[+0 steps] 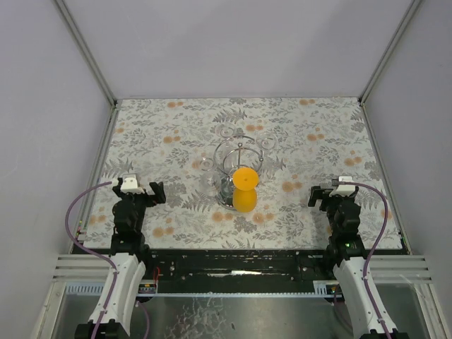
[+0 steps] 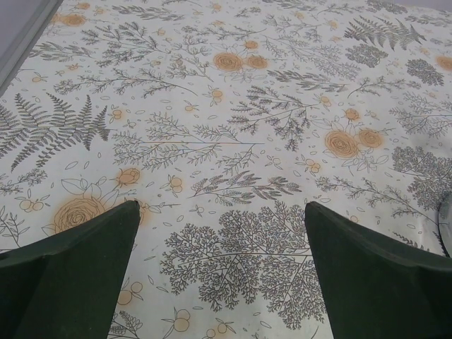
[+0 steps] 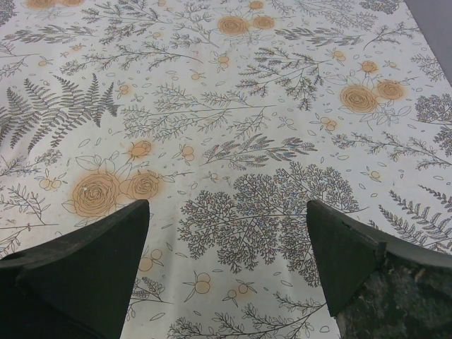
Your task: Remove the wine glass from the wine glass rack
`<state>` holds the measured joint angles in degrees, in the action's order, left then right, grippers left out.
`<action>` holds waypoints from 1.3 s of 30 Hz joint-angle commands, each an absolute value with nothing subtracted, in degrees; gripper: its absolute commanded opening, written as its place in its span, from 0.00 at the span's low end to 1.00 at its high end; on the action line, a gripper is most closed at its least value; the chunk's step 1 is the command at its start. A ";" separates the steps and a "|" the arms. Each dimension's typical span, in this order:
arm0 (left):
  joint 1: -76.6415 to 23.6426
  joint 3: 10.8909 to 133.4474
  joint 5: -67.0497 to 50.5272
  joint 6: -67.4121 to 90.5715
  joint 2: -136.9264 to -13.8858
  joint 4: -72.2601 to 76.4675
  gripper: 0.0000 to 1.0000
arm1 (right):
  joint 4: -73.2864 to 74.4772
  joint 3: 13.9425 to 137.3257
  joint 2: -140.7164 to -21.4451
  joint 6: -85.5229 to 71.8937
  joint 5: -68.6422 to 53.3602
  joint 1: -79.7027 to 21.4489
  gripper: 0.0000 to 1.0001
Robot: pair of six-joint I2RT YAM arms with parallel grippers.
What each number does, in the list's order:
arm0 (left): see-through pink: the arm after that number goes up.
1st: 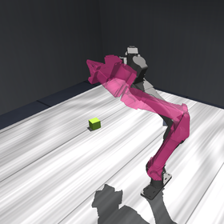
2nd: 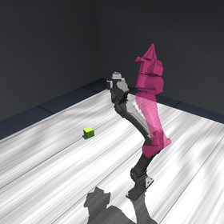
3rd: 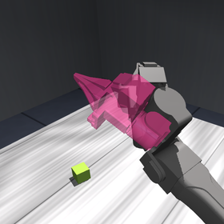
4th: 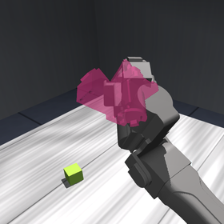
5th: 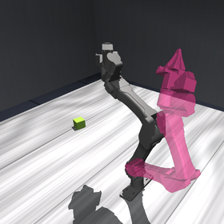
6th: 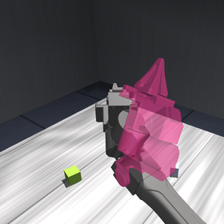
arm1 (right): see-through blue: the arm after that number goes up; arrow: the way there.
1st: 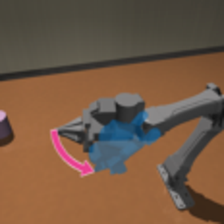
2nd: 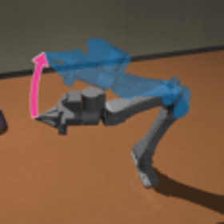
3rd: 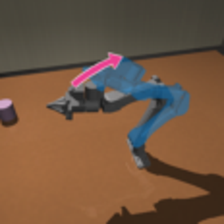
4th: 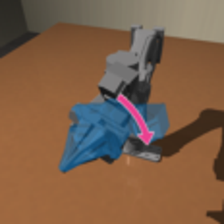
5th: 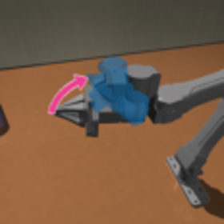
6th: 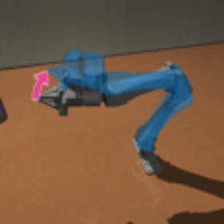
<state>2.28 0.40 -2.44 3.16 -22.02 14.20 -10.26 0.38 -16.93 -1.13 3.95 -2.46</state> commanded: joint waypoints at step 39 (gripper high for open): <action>2.11 43.67 -11.26 3.87 -50.40 -17.32 1.00 | 20.15 50.18 -52.10 -27.39 5.67 -2.37 0.99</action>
